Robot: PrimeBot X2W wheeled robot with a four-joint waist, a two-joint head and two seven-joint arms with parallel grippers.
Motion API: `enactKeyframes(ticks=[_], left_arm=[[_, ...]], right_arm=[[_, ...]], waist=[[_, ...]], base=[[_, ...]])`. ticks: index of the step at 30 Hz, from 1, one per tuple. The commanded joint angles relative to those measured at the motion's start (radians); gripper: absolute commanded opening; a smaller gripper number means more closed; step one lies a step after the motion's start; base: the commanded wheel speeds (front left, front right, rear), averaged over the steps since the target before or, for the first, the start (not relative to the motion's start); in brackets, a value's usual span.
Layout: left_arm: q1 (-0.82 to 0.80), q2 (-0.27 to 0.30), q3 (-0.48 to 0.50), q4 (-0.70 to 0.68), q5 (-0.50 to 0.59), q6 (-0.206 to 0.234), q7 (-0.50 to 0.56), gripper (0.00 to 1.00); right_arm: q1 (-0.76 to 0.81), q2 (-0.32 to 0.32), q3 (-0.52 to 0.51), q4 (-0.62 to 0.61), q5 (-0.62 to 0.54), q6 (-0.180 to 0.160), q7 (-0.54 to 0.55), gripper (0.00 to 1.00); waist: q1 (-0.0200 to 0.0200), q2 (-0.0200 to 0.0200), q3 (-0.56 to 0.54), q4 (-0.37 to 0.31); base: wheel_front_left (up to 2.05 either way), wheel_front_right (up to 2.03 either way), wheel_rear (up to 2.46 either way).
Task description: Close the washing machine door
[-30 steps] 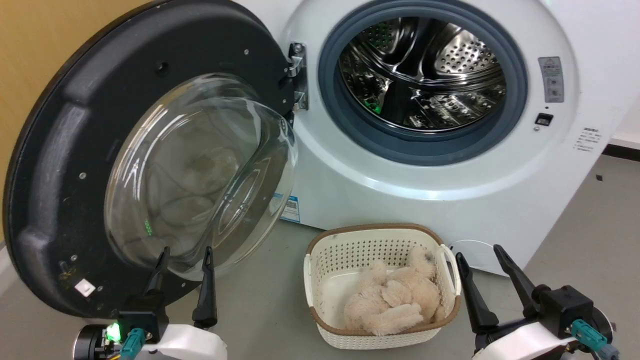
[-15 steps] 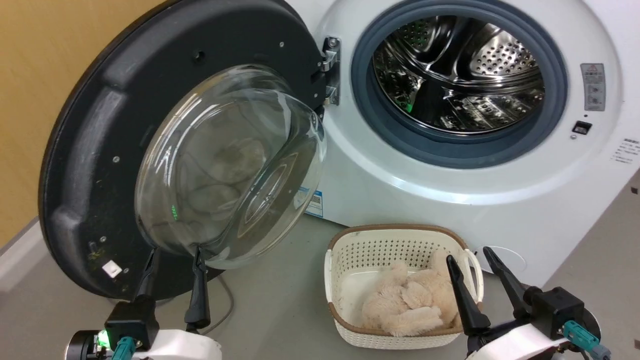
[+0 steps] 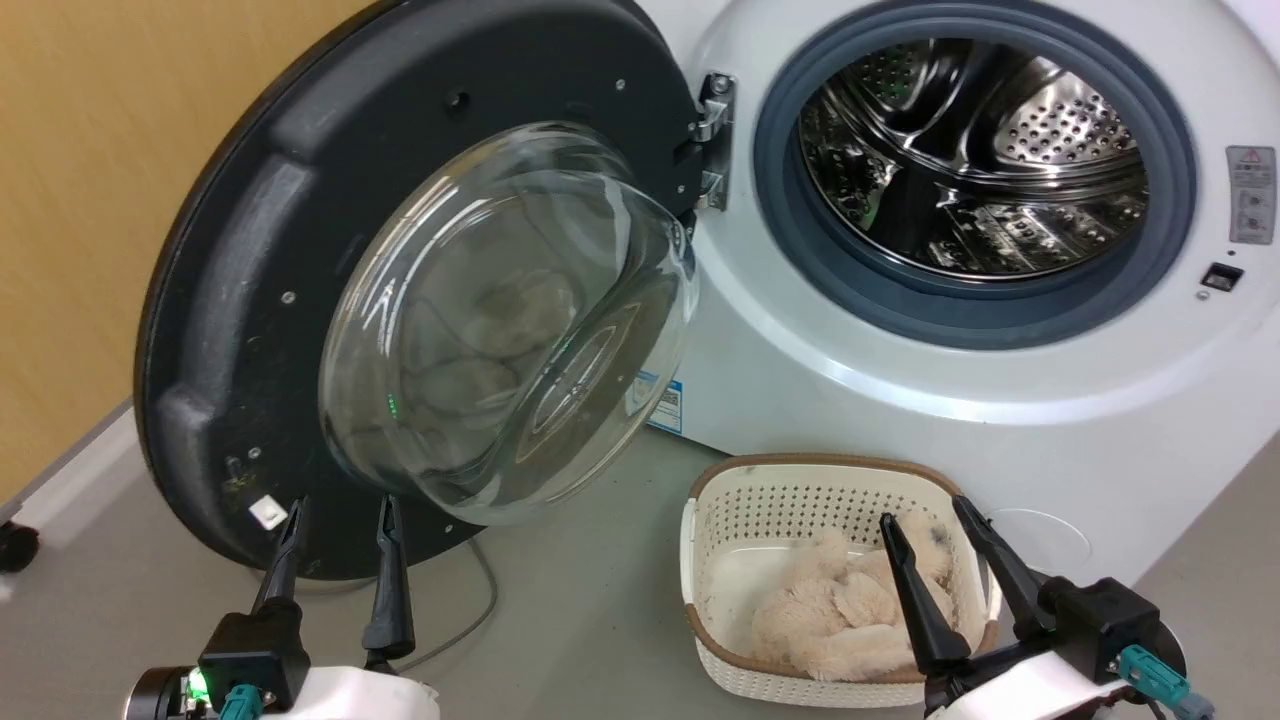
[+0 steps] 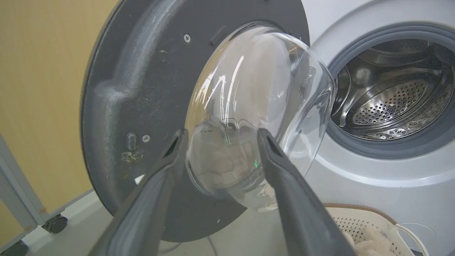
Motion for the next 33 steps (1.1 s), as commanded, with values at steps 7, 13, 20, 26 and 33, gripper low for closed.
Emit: enactKeyframes(ticks=[7,13,20,26,33], left_arm=[[0.016,0.000,0.004,-0.011,-0.008,0.006,-0.025,1.00],[0.018,0.000,0.006,-0.015,-0.012,0.009,-0.035,1.00],[0.024,0.000,0.012,-0.023,-0.018,0.013,-0.052,1.00],[0.028,0.000,0.014,-0.027,-0.023,0.018,-0.063,1.00],[0.027,0.000,0.014,-0.033,-0.024,0.015,-0.066,0.00]], right_arm=[[-0.017,-0.009,0.018,0.012,0.029,0.005,-0.024,1.00],[-0.018,-0.011,0.026,0.017,0.040,0.006,-0.034,1.00],[-0.019,-0.015,0.040,0.027,0.058,0.006,-0.051,1.00],[-0.022,-0.018,0.050,0.032,0.069,0.006,-0.062,1.00],[-0.021,-0.020,0.052,0.032,0.072,0.007,-0.065,1.00]], waist=[[0.0000,0.0000,0.000,0.034],[0.0000,0.0000,0.000,0.055],[0.0000,0.0000,0.002,0.090],[0.0000,0.0000,0.003,0.111],[0.0000,0.0000,0.006,0.121]], base=[[0.00,0.00,0.00],[0.00,0.00,0.00],[0.00,0.00,0.00],[0.00,0.00,0.00],[0.00,0.00,0.00]])
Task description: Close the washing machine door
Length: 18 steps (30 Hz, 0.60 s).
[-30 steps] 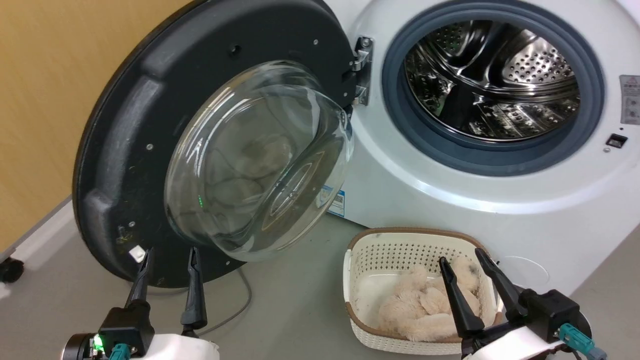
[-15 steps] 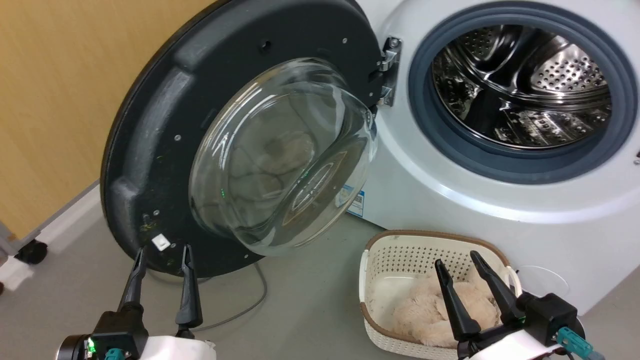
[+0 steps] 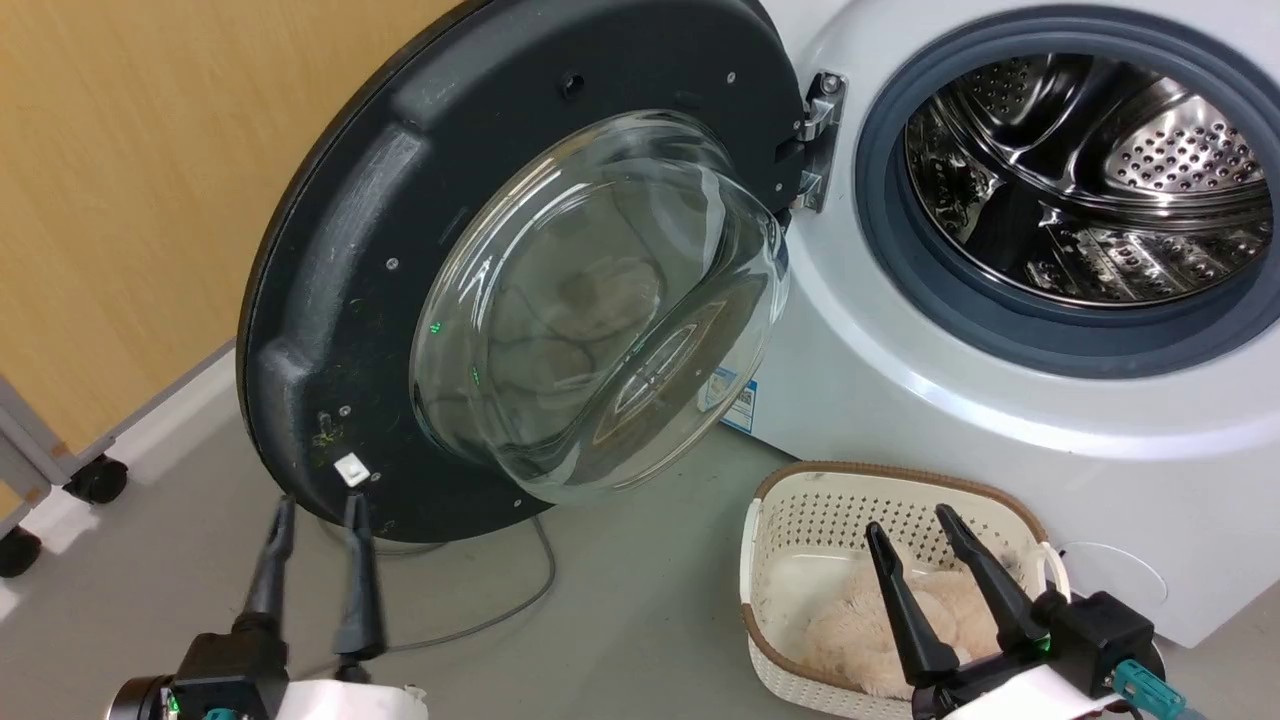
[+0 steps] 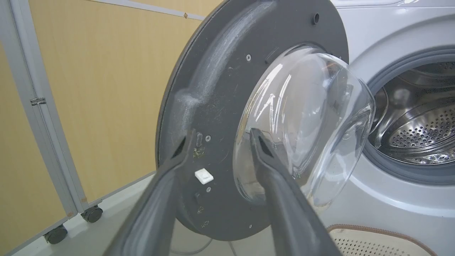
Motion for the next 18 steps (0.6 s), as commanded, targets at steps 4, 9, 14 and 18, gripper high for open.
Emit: enactKeyframes(ticks=[4,9,14,18], left_arm=[[0.005,0.000,0.013,-0.011,-0.004,-0.014,-0.006,0.00],[-0.044,0.022,0.068,-0.032,-0.047,-0.050,-0.006,0.00],[-0.163,0.104,0.155,0.011,-0.106,-0.108,-0.006,0.00],[-0.295,0.201,0.238,0.113,-0.188,-0.136,0.008,0.00]], right_arm=[[-0.016,-0.003,-0.003,-0.001,0.007,0.005,-0.005,1.00],[-0.014,-0.003,-0.010,-0.010,0.000,0.005,-0.005,1.00],[-0.010,-0.017,-0.028,-0.024,-0.009,0.005,-0.005,1.00],[-0.018,-0.027,-0.027,-0.032,-0.019,0.005,-0.005,1.00]], waist=[[0.0000,0.0000,0.005,0.001],[0.0000,0.0000,0.023,0.002],[0.0000,0.0000,0.055,0.004],[0.0000,0.0000,0.089,-0.012]], base=[[0.00,0.00,0.00],[0.00,0.00,0.00],[0.00,0.00,0.00],[0.00,0.00,0.00]])
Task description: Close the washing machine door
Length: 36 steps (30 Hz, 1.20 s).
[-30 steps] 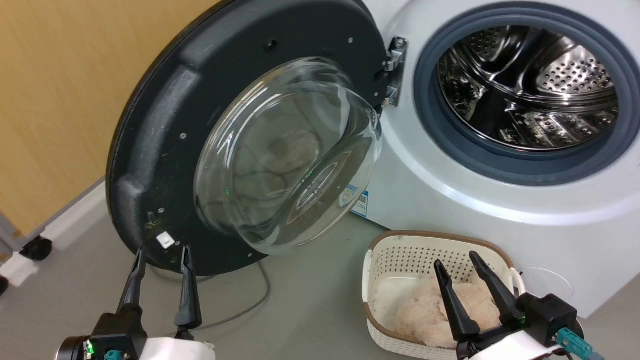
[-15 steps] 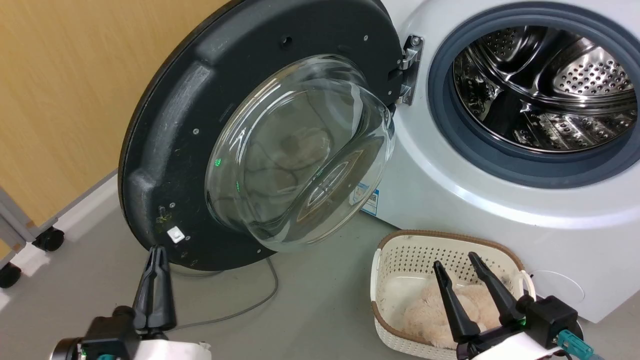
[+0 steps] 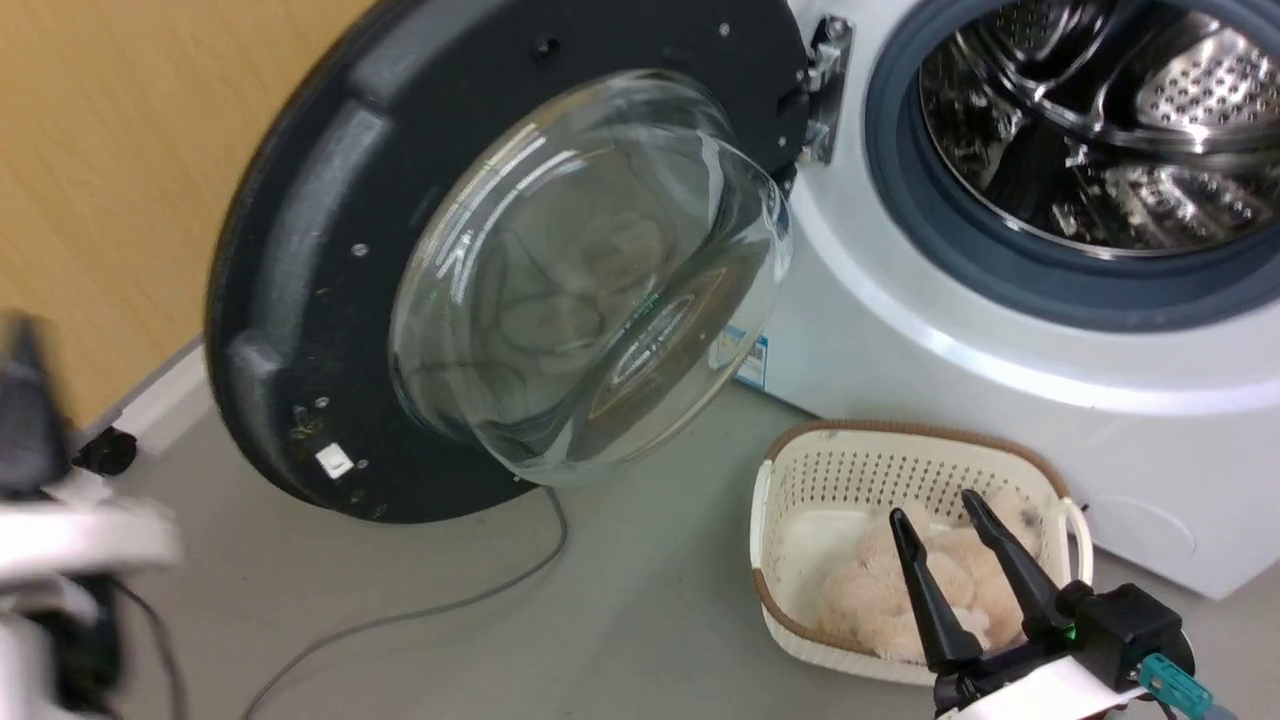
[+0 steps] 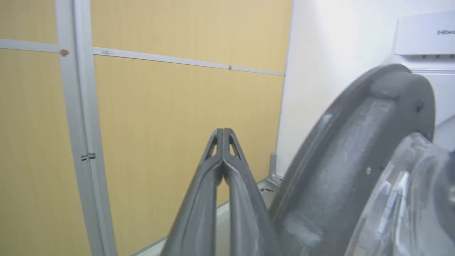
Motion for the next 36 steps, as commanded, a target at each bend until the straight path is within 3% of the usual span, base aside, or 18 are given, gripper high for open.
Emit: enactKeyframes(ticks=[1,9,15,20,25,36], left_arm=[[-0.048,0.021,0.029,0.029,-0.035,-0.005,0.010,0.00],[-0.301,0.130,0.219,0.337,-0.363,-0.023,0.215,0.00],[-0.441,0.127,0.371,0.566,-0.686,-0.004,0.485,0.00],[-0.485,0.103,0.434,0.655,-0.868,0.022,0.709,0.00],[-0.465,0.074,0.438,0.647,-0.951,0.014,0.864,0.00],[-0.334,-0.018,0.372,0.507,-1.012,0.006,1.107,0.00]], right_arm=[[-0.021,-0.006,0.003,-0.004,-0.006,0.005,-0.004,1.00],[-0.049,-0.018,0.016,-0.001,-0.007,0.005,-0.004,1.00],[-0.060,-0.018,0.019,0.001,-0.004,0.005,-0.004,1.00],[-0.059,-0.015,0.019,0.002,-0.001,0.005,-0.004,1.00],[-0.061,-0.011,0.014,0.008,-0.005,0.005,-0.004,1.00],[-0.036,0.019,-0.013,0.014,-0.005,0.005,-0.004,1.00]], waist=[[0.0000,0.0000,0.018,-0.015],[0.0000,0.0000,0.064,-0.065],[0.0000,0.0000,0.075,-0.088],[0.0000,0.0000,0.073,-0.096],[0.0000,0.0000,0.063,-0.102],[0.0000,0.0000,-0.004,-0.137]], base=[[0.00,0.00,0.00],[0.00,0.00,0.00],[0.00,0.00,0.00],[0.00,0.00,0.00],[0.00,0.00,0.00],[0.00,0.00,0.00]])
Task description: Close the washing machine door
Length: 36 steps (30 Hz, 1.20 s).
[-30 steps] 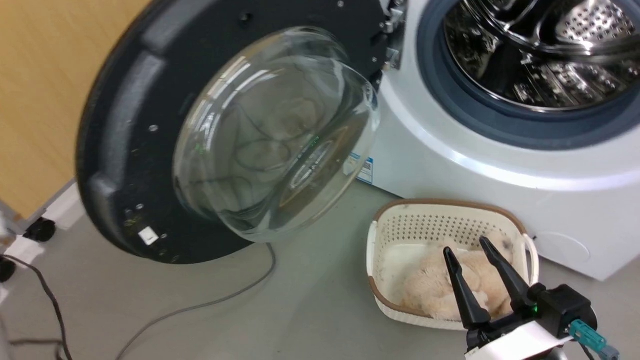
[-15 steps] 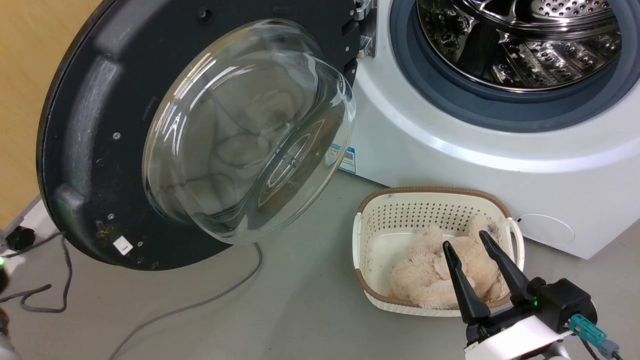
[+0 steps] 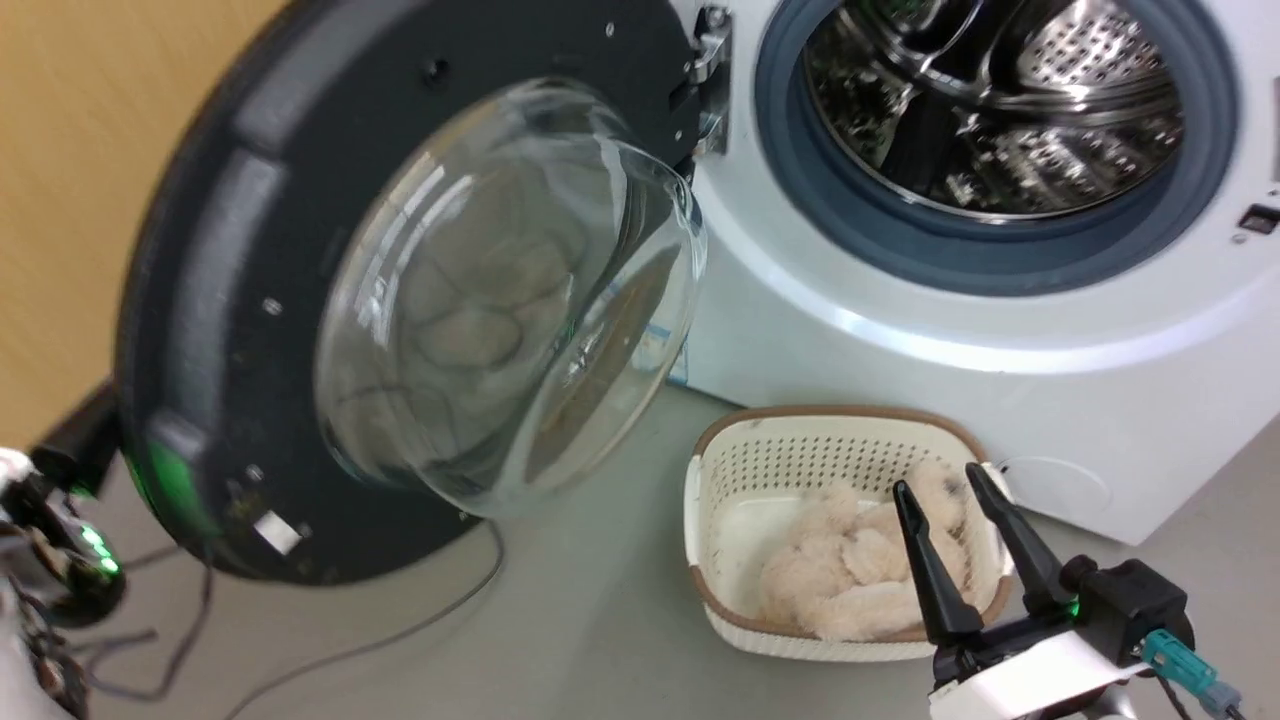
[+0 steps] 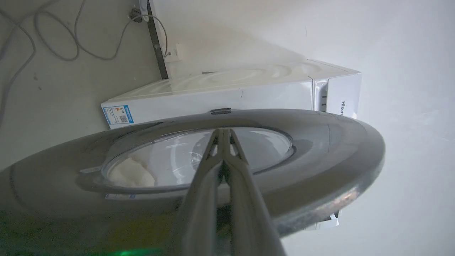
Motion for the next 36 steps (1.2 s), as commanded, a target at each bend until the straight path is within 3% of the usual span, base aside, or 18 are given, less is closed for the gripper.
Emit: enactKeyframes(ticks=[1,10,16,20,25,31,36], left_arm=[[0.038,-0.035,-0.015,-0.026,-0.013,-0.003,0.035,0.00],[0.225,-0.159,-0.076,-0.280,-0.054,0.055,0.188,0.00],[0.382,-0.202,-0.199,-0.486,-0.102,0.113,0.243,0.00],[0.478,-0.204,-0.316,-0.580,-0.219,0.169,0.181,0.00],[0.554,-0.205,-0.466,-0.681,-0.345,0.197,0.062,0.00],[0.571,-0.205,-0.604,-0.711,-0.403,0.183,-0.062,0.00],[0.548,-0.205,-0.656,-0.681,-0.408,0.153,-0.135,0.00]], right_arm=[[0.013,0.010,-0.005,0.001,-0.004,0.005,-0.004,1.00],[0.057,0.033,-0.050,-0.008,-0.008,0.005,-0.004,1.00],[0.083,0.043,-0.080,-0.012,-0.009,0.005,-0.004,1.00],[0.088,0.046,-0.074,-0.011,-0.012,0.005,-0.004,1.00],[0.076,0.041,-0.074,-0.018,-0.017,0.005,-0.004,1.00],[0.062,0.034,-0.071,-0.021,-0.022,0.005,-0.004,1.00],[0.048,0.036,-0.070,-0.029,-0.025,0.005,-0.004,1.00]], waist=[[-0.0001,0.0000,-0.024,-0.020],[-0.0001,0.0000,-0.080,-0.085],[-0.0001,0.0000,-0.097,-0.138],[-0.0001,0.0000,-0.098,-0.196],[-0.0001,0.0000,-0.074,-0.280],[-0.0001,0.0000,-0.031,-0.396],[-0.0001,0.0000,0.002,-0.481]], base=[[0.00,0.00,0.00],[0.00,0.00,0.00],[0.00,0.00,0.00],[0.00,0.00,0.00],[0.00,0.00,0.00],[0.00,0.00,0.00],[0.00,0.00,0.00]])
